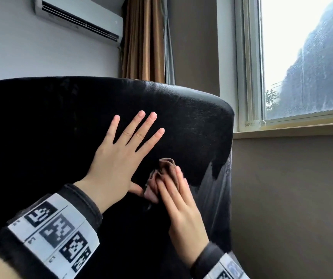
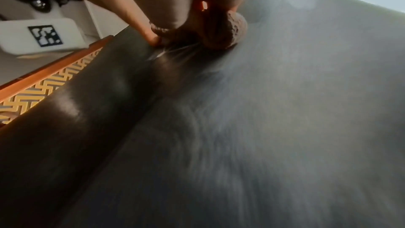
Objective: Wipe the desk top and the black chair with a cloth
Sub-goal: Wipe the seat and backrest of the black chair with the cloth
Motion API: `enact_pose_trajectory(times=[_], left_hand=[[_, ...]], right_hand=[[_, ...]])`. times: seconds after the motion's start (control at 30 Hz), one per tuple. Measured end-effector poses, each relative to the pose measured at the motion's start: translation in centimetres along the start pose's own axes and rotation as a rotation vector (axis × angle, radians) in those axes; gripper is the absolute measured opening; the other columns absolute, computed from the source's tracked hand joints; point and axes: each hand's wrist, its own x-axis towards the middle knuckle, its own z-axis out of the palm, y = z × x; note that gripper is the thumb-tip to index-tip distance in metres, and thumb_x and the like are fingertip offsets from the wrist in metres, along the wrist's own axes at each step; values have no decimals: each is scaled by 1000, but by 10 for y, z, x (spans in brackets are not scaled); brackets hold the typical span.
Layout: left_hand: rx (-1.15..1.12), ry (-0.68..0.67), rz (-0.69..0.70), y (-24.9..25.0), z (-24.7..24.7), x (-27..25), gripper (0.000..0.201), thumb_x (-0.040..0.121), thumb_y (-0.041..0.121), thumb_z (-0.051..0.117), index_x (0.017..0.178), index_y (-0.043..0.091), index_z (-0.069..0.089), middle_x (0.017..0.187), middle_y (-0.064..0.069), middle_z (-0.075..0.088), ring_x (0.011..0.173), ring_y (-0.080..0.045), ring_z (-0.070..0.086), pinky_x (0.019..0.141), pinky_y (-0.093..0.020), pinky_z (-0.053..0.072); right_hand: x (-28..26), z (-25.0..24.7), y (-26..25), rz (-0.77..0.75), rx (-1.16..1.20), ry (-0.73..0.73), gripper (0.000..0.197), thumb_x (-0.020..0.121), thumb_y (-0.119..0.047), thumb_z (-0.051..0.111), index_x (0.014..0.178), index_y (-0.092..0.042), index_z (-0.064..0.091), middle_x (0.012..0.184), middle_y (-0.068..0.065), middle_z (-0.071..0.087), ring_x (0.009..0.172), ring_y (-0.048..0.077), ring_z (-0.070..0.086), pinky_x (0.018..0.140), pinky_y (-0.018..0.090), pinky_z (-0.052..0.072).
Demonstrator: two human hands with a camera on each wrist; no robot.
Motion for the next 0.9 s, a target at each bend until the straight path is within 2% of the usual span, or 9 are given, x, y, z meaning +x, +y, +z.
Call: enact_pose_trajectory(times=[0.07,0.13,0.2,0.27,0.43,0.5,0.63,0.73,0.9], left_hand=[[14,-20,-4,-1,-1,-1,140,54,82,57,140,20,-34,146,-11,-43,136,-27,-36,110,-53,-17],[15,-40,3,-1,0,-1,141,55,82,57,139,20,-37,143,-10,-47,134,-27,-40,108,-52,-20],[1,-35,5,0,0,-1,139,57,82,56,137,20,-39,140,-10,-50,132,-27,-43,108,-53,-21],[-4,-29,3,0,1,-1,139,57,81,57,138,20,-38,141,-10,-48,133,-27,-42,109,-53,-19],[3,-65,-3,2,-1,-5,137,63,76,60,137,19,-40,141,-12,-49,134,-29,-40,110,-53,-18],[27,-75,0,4,-2,-7,137,64,77,59,136,18,-42,139,-13,-50,133,-30,-41,109,-53,-20],[34,-137,1,3,-1,-11,134,63,80,53,135,19,-43,136,-11,-54,130,-28,-43,108,-52,-20],[6,-92,0,0,-2,-12,135,61,81,54,137,21,-40,140,-8,-50,133,-26,-41,109,-51,-21],[1,-120,-13,1,-1,-16,135,62,79,55,135,22,-43,140,-7,-50,133,-25,-40,110,-50,-18]], right_hand=[[16,-5,5,13,10,6,49,104,-17,12,138,-2,43,151,7,31,144,29,13,114,48,23],[43,-10,12,58,15,55,48,98,-18,23,139,-2,42,150,9,32,145,29,11,115,49,21],[56,-9,14,91,9,93,48,101,-22,19,140,-2,40,151,10,31,145,29,9,116,48,18],[44,-4,7,71,17,87,53,105,-28,10,138,-1,42,150,10,33,145,30,11,116,48,18],[-20,7,-11,-73,-10,-71,48,105,-21,14,136,-5,47,150,6,34,144,28,17,112,46,27],[-9,0,-4,-74,-11,-79,52,105,-23,9,136,-5,47,148,7,37,143,29,18,114,44,24],[29,-6,5,45,-15,-11,58,103,-30,4,140,-4,41,150,9,32,145,30,12,117,46,17],[7,5,-6,40,-2,-5,52,105,-26,11,139,-3,42,151,8,31,145,29,12,116,47,19],[-47,8,-10,-59,-18,-134,48,105,-19,11,138,-5,44,149,7,35,144,29,17,112,46,26]])
